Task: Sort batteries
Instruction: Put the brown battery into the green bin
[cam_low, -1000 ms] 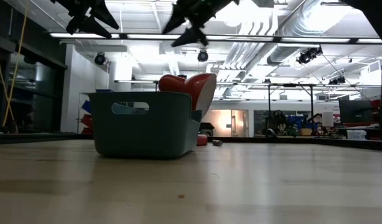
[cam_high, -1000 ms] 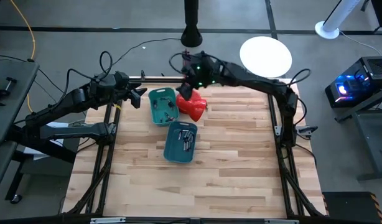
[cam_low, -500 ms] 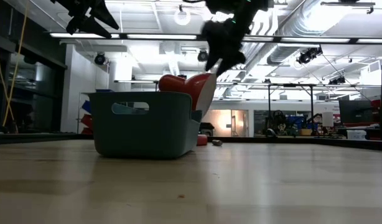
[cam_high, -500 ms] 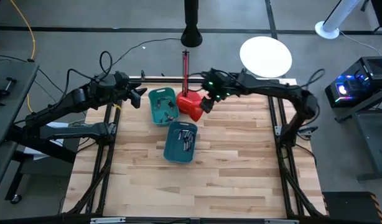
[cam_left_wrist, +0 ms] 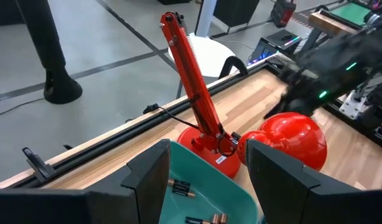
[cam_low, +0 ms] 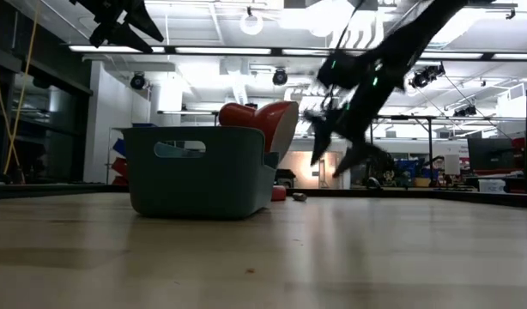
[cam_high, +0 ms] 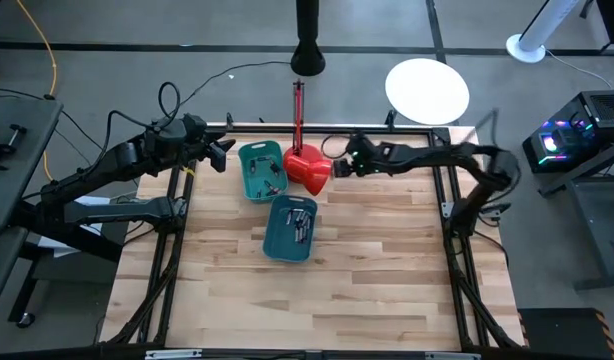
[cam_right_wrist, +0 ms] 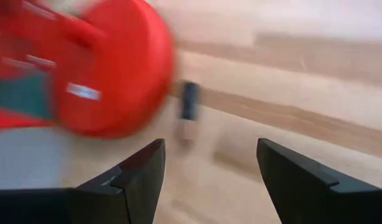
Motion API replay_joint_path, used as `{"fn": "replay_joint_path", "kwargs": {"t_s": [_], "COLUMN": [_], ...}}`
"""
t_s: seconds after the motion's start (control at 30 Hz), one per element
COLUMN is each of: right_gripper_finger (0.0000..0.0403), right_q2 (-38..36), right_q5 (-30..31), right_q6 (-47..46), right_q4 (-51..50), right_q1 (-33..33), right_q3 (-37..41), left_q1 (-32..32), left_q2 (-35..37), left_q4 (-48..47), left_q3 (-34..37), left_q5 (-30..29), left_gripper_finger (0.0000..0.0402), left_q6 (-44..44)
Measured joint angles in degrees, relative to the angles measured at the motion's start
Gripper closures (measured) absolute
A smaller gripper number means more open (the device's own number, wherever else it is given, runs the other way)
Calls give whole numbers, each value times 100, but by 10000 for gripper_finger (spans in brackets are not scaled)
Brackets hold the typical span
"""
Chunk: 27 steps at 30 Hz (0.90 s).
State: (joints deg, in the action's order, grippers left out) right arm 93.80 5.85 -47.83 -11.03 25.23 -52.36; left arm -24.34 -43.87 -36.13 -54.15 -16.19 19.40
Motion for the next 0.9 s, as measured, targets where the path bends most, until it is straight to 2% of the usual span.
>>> {"fn": "replay_joint_path", "kwargs": {"t_s": [0.17,0.3,0.5,0.6,0.73,0.77,0.9], "right_gripper_finger": [155,155,164,214,358,375,361], "right_q2": [1014,1738,2252,2265,2104,2030,1487], "right_q5": [-4,-20,209,463,922,1080,1548], "right_q6": [203,451,686,904,1321,1460,1516], "right_q4": [5,-457,-1349,-1690,-2323,-2532,-2944], "right_q1": [-25,-33,-40,-42,-13,-4,156], "right_q3": [-697,-1444,-2113,-2155,-2119,-2100,-2074], "left_q1": [0,0,0,0,0,0,0], "left_q2": [2,2,-1,0,1,1,1], "left_q4": [3,2,-1,-3,-2,-3,-3], "left_q3": [0,0,0,0,0,0,0], "left_q5": [0,5,7,10,10,11,11], "left_gripper_finger": [200,200,200,200,200,200,200], "left_q6": [6,139,146,146,43,5,-5]}}
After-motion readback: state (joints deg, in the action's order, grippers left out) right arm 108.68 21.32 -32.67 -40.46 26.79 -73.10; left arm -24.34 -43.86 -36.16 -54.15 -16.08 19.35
